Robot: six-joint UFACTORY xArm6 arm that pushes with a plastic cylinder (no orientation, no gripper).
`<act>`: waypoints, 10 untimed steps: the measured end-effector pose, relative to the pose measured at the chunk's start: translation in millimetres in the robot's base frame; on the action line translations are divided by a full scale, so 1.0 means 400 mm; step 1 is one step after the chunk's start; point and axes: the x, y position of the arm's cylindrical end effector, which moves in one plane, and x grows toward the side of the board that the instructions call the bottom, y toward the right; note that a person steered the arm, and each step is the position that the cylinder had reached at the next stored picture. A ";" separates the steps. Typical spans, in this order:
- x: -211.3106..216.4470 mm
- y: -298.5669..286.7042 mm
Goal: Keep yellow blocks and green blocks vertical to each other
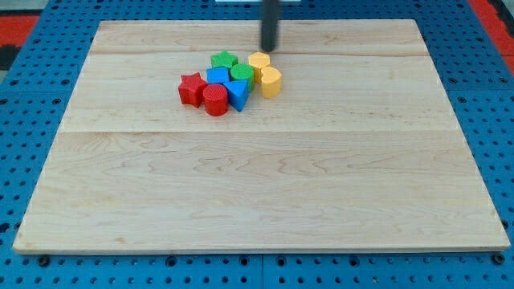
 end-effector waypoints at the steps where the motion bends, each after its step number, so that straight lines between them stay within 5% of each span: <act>1: 0.025 -0.006; 2: 0.092 0.145; 3: 0.229 0.121; 6: 0.413 0.238; 10: 0.293 0.024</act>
